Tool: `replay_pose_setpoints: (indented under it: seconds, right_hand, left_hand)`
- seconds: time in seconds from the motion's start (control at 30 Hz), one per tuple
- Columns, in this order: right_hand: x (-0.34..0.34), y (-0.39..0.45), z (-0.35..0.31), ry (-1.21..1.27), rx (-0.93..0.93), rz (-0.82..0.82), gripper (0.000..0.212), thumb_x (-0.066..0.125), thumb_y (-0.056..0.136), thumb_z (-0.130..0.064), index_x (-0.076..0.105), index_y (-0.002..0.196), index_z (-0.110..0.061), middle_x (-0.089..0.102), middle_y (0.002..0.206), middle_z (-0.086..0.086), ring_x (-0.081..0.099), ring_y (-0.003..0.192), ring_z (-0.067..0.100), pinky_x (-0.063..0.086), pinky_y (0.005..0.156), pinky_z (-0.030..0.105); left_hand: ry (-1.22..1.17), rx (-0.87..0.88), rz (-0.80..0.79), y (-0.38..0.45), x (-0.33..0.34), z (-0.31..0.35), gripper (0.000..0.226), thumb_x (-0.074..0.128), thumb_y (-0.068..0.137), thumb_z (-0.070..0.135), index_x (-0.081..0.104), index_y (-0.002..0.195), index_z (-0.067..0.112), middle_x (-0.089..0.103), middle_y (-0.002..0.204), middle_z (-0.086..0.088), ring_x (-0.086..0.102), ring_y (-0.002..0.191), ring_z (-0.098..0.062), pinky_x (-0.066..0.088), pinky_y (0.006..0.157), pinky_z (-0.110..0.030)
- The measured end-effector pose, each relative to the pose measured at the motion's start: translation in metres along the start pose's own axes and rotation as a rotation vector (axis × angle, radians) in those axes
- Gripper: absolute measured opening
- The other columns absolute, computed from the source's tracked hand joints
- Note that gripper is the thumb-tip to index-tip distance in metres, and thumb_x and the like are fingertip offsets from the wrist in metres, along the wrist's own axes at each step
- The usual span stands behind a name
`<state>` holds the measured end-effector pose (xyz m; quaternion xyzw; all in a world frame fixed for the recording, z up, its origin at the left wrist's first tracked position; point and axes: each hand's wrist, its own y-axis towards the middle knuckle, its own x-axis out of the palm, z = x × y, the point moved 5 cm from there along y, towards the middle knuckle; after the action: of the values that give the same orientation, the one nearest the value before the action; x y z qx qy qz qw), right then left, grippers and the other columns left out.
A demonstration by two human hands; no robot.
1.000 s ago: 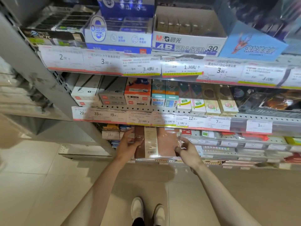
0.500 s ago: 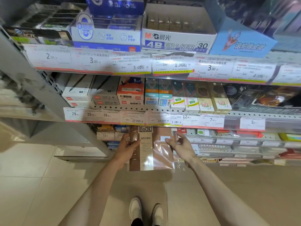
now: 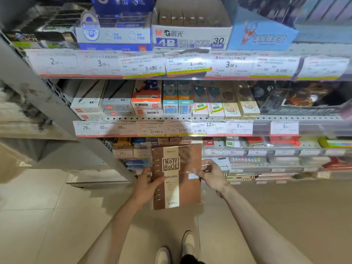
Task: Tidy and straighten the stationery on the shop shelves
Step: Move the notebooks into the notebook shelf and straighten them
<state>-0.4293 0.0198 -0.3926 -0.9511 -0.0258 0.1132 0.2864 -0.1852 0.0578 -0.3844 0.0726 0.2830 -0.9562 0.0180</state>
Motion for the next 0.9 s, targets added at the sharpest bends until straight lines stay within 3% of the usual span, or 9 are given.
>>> replay_pose_setpoints:
  seconds: [0.07,0.17,0.3,0.43,0.53,0.63,0.73,0.8,0.9]
  right_hand:
    - [-0.003,-0.014,0.007,-0.028,-0.022,0.044,0.031,0.074,0.087,-0.008,0.055,0.111,-0.002,0.053,0.085,0.009,0.054,0.077,0.020,0.047,0.060,0.013]
    - [0.000,-0.036,0.015,-0.040,-0.037,0.079,0.032,0.077,0.085,-0.014,0.057,0.110,-0.011,0.061,0.088,0.009,0.062,0.082,0.021,0.054,0.079,0.031]
    - [0.006,-0.077,0.006,0.006,-0.091,0.120,0.030,0.076,0.085,-0.012,0.058,0.109,-0.014,0.063,0.091,0.012,0.066,0.083,0.024,0.054,0.089,0.043]
    - [-0.004,-0.123,-0.035,0.023,-0.256,0.203,0.028,0.077,0.085,-0.017,0.060,0.107,-0.018,0.066,0.086,-0.005,0.071,0.091,0.026,0.055,0.088,0.039]
    - [-0.022,-0.154,-0.070,0.054,-0.373,0.242,0.033,0.078,0.084,-0.025,0.061,0.113,-0.025,0.068,0.095,-0.009,0.070,0.097,0.018,0.055,0.090,0.033]
    - [-0.044,-0.183,-0.099,0.124,-0.453,0.251,0.040,0.080,0.082,-0.034,0.062,0.118,-0.032,0.071,0.112,-0.010,0.067,0.105,0.005,0.051,0.095,0.029]
    - [-0.067,-0.202,-0.113,0.102,-0.497,0.279,0.045,0.079,0.080,-0.045,0.059,0.120,-0.039,0.068,0.116,-0.009,0.061,0.111,0.001,0.050,0.097,0.026]
    - [-0.084,-0.215,-0.121,0.160,-0.524,0.273,0.034,0.076,0.086,-0.036,0.059,0.114,-0.038,0.070,0.111,-0.011,0.064,0.107,-0.002,0.052,0.089,0.017]
    - [-0.121,-0.236,-0.132,0.250,-0.615,0.281,0.024,0.067,0.092,-0.007,0.057,0.104,-0.025,0.066,0.089,-0.022,0.064,0.075,-0.019,0.046,0.062,0.002]
  left_hand:
    - [-0.014,-0.001,-0.034,-0.009,0.002,-0.006,0.037,0.069,0.089,0.011,0.049,0.116,0.026,0.070,0.106,0.004,0.070,0.088,-0.007,0.057,0.067,-0.020]
    - [-0.022,0.046,-0.055,-0.024,-0.002,-0.013,0.037,0.070,0.089,0.010,0.051,0.118,0.022,0.072,0.107,0.002,0.072,0.081,-0.002,0.057,0.066,-0.019]
    - [-0.054,0.094,-0.028,-0.049,-0.016,-0.012,0.037,0.074,0.086,0.016,0.053,0.114,0.027,0.075,0.105,-0.002,0.073,0.089,-0.016,0.057,0.087,-0.042]
    - [-0.015,0.233,-0.031,-0.077,-0.025,0.025,0.035,0.074,0.087,0.028,0.056,0.116,0.027,0.074,0.105,0.010,0.072,0.093,-0.012,0.057,0.089,-0.046]
    - [-0.032,0.380,-0.062,-0.102,-0.021,0.069,0.024,0.069,0.091,0.018,0.056,0.111,0.018,0.076,0.094,0.019,0.073,0.085,-0.002,0.059,0.073,-0.025]
    - [-0.158,0.466,-0.105,-0.127,-0.012,0.110,0.025,0.066,0.091,0.007,0.054,0.111,0.017,0.077,0.103,0.002,0.074,0.095,-0.014,0.059,0.076,-0.028]
    - [-0.189,0.536,-0.140,-0.150,0.004,0.147,0.027,0.066,0.091,0.011,0.053,0.113,0.020,0.076,0.108,0.000,0.072,0.100,-0.016,0.058,0.083,-0.035]
    - [-0.183,0.584,-0.152,-0.164,0.021,0.168,0.027,0.067,0.091,0.014,0.054,0.114,0.021,0.076,0.108,0.001,0.072,0.102,-0.016,0.056,0.087,-0.040]
    - [-0.166,0.660,-0.122,-0.181,0.053,0.198,0.028,0.069,0.090,0.017,0.055,0.114,0.021,0.076,0.107,-0.002,0.072,0.100,-0.019,0.056,0.090,-0.043]
